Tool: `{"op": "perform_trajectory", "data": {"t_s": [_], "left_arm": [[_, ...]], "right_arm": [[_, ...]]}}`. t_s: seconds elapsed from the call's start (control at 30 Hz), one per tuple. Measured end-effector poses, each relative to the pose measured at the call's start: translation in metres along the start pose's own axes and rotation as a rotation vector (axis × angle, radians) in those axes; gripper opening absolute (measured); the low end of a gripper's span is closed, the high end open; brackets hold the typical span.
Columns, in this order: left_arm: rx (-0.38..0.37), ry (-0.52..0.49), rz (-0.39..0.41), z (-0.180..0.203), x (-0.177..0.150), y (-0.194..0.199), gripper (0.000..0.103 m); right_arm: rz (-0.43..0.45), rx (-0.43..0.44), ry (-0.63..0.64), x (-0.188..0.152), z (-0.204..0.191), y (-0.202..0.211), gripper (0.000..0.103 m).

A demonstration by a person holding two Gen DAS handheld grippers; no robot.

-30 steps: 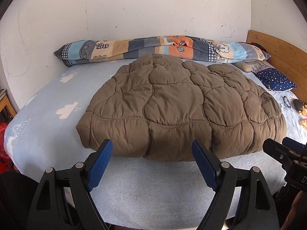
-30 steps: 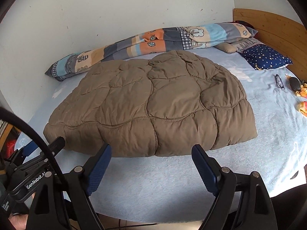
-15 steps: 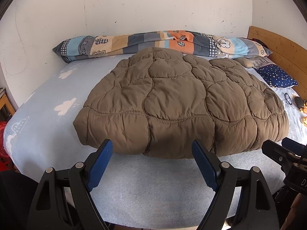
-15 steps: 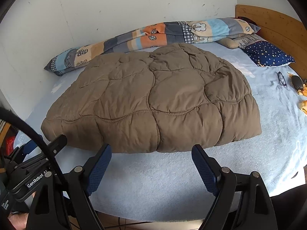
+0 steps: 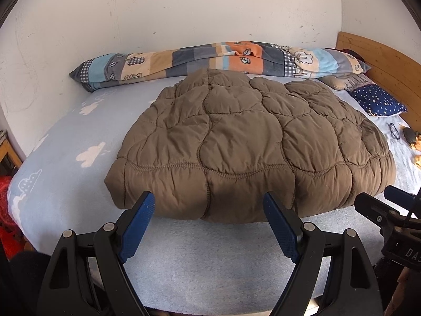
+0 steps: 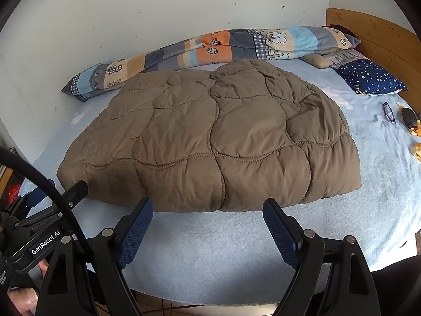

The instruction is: Fold large clothes

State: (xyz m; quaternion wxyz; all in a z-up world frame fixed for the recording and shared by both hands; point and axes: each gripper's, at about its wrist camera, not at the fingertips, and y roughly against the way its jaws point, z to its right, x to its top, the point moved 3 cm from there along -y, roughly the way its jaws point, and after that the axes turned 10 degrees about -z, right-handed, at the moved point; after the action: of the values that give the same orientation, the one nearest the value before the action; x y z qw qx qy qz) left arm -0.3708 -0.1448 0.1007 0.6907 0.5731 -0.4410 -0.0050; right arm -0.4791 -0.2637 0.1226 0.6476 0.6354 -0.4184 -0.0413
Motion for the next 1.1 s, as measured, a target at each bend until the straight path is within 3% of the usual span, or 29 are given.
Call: {"op": "perform_trajectory", "data": {"t_s": [0.13,0.2,0.53,0.7,0.77,0.93,1.1], "left_arm": [[-0.074,0.013,-0.068,-0.003,0.001,-0.003,0.083],[-0.059,0.044,-0.066,-0.008,0.003,0.000,0.084],[-0.022,-0.006,0.073,0.002,0.018,0.032,0.089],[0.013,0.007,0.019,0.004,0.017,0.017,0.089],[0.019,-0.002,-0.014,0.006,0.019,0.007,0.089],[0.045,0.031,0.014,0.005,0.021,0.002,0.089],[0.053,0.025,-0.010,0.003,0.021,-0.007,0.089]], "right_arm": [[0.004,-0.028,0.006,-0.001,0.002,-0.002,0.089],[-0.009,-0.039,0.003,-0.003,0.005,-0.005,0.089],[-0.006,-0.093,-0.028,0.003,0.022,-0.003,0.089],[0.066,-0.131,-0.032,0.007,0.029,-0.001,0.090],[0.047,-0.129,-0.059,0.009,0.035,-0.006,0.090],[0.052,-0.118,-0.057,0.015,0.034,-0.010,0.090],[0.045,-0.104,-0.036,0.019,0.025,-0.019,0.090]]}}
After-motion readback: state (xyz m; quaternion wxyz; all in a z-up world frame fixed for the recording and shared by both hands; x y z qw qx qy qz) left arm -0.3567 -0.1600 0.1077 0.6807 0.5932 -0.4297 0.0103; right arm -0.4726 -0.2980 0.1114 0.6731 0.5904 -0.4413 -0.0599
